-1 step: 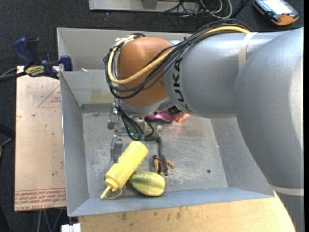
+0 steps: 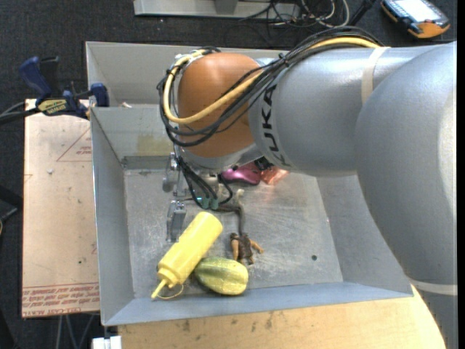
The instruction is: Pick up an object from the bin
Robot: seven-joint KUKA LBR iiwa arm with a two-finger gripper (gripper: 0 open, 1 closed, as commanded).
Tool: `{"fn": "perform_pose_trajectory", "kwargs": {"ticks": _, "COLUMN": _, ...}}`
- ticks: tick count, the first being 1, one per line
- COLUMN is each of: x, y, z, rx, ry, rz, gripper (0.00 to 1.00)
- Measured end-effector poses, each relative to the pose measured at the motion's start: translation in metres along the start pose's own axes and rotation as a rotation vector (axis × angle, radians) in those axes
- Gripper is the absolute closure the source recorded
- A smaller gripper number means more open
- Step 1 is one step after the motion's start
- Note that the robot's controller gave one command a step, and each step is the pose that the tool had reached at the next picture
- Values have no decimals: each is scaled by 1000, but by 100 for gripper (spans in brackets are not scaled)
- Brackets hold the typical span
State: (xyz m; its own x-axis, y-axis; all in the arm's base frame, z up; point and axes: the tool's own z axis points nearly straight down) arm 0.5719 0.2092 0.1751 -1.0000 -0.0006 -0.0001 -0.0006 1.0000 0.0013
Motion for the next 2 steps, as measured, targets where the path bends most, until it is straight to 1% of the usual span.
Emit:
{"fn": "perform_pose_trajectory", "kwargs": {"ticks": 1, "x": 16, "y": -19, "z": 37, "rx": -2, "ry": -7, "rz": -58, "gripper": 0}}
{"fn": "perform_pose_trajectory", "kwargs": {"ticks": 2, "x": 30, "y": -38, "z": 74, "rx": 0, "ry": 8, "rz": -109, "gripper": 0}}
